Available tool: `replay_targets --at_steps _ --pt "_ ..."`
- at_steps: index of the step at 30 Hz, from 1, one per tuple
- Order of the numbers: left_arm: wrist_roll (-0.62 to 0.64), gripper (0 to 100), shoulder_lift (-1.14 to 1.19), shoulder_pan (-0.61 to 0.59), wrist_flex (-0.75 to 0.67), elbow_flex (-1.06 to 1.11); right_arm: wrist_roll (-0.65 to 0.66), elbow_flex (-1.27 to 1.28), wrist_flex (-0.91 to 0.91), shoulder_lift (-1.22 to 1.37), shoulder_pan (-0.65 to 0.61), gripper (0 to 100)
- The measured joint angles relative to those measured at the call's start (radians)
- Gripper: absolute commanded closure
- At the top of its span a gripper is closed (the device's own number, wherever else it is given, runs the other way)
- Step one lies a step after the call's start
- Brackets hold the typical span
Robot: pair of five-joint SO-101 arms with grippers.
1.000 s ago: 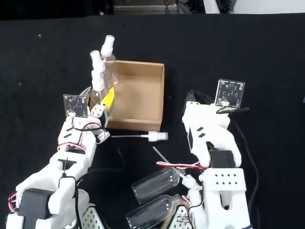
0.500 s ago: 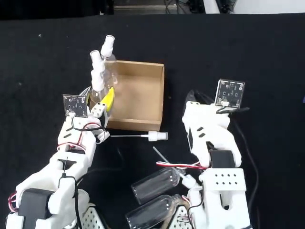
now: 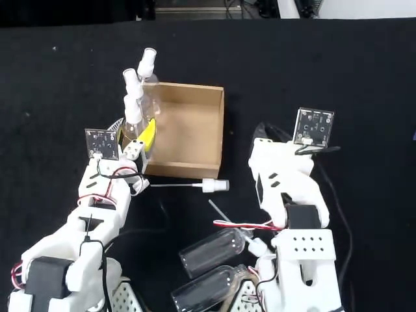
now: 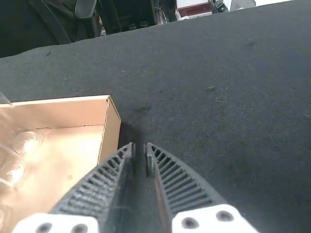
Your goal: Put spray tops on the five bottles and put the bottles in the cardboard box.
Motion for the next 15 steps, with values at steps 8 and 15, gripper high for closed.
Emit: replay_targets --at_steps 8,15 --pt "-0.003 75 0.000 -0.005 0.000 0.000 0.000 0.000 0.000 0.000 0.000 97.2" --pt "-0.003 75 0.002 -0.020 -0.002 0.000 0.000 0.000 0.000 0.000 0.000 97.2"
